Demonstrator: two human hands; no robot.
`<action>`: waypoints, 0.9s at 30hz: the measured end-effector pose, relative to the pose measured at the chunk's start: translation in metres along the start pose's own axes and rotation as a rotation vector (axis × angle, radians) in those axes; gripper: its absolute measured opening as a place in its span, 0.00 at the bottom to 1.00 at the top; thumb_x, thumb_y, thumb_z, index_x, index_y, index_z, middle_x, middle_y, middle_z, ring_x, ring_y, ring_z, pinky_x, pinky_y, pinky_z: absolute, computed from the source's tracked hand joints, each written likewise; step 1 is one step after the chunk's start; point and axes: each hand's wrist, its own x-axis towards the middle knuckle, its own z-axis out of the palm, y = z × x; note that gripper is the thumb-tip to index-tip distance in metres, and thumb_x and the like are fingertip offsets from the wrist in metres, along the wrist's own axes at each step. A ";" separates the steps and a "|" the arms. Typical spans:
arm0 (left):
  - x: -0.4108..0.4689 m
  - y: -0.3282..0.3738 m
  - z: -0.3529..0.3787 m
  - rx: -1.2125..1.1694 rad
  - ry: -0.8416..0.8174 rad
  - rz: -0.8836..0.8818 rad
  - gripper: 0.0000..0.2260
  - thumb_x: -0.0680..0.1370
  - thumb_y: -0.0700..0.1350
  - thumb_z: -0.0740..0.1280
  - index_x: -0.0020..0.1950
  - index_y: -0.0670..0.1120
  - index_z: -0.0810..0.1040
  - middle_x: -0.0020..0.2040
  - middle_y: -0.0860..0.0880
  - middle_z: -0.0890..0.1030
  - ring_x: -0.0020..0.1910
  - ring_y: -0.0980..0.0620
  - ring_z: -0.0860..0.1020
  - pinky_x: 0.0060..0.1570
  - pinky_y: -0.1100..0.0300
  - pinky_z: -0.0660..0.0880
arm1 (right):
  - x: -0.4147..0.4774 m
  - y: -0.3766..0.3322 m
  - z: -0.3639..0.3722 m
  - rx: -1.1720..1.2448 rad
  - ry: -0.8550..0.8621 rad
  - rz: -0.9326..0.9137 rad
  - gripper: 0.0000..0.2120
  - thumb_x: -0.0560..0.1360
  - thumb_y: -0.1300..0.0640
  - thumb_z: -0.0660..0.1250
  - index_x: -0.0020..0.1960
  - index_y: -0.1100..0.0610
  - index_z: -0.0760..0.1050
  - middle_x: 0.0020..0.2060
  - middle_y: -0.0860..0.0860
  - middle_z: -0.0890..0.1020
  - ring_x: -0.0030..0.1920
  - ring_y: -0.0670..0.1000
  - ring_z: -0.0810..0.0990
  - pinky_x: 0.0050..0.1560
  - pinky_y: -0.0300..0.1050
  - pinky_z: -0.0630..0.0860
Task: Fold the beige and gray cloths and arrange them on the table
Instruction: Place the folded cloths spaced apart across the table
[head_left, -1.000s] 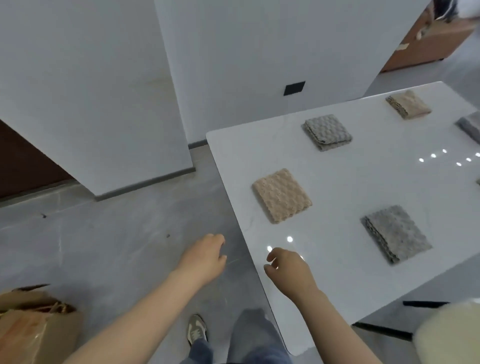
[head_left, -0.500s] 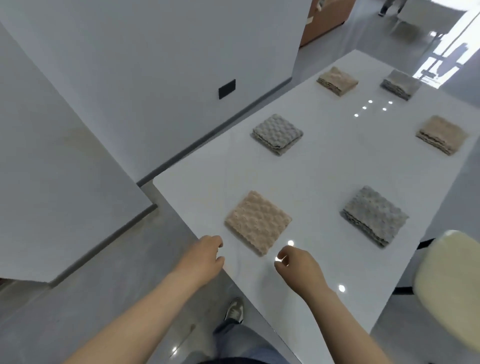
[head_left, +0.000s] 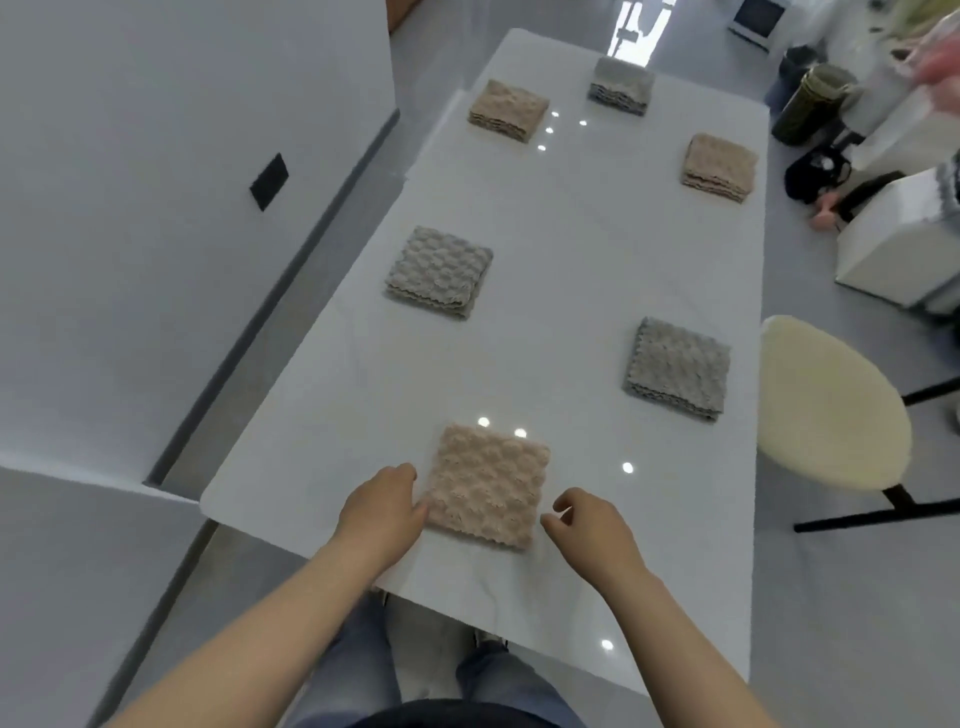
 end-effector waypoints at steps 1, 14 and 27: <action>0.007 -0.005 -0.005 0.028 -0.032 0.021 0.16 0.80 0.51 0.58 0.64 0.44 0.70 0.59 0.47 0.76 0.54 0.49 0.77 0.53 0.56 0.74 | -0.003 -0.003 0.005 0.025 0.008 0.042 0.17 0.78 0.50 0.62 0.63 0.55 0.73 0.51 0.49 0.80 0.47 0.47 0.77 0.47 0.39 0.73; 0.051 -0.031 -0.005 0.169 -0.233 0.197 0.16 0.80 0.56 0.58 0.56 0.44 0.74 0.51 0.48 0.77 0.47 0.49 0.77 0.48 0.56 0.76 | -0.010 -0.023 0.038 0.159 0.040 0.305 0.21 0.78 0.50 0.60 0.68 0.59 0.69 0.57 0.52 0.79 0.50 0.50 0.76 0.47 0.40 0.71; 0.054 -0.017 0.023 0.014 -0.142 0.148 0.11 0.79 0.49 0.60 0.38 0.47 0.67 0.35 0.51 0.69 0.35 0.51 0.70 0.29 0.61 0.60 | 0.018 -0.022 0.054 0.428 0.080 0.343 0.07 0.76 0.56 0.64 0.52 0.56 0.71 0.42 0.49 0.77 0.43 0.49 0.75 0.34 0.36 0.67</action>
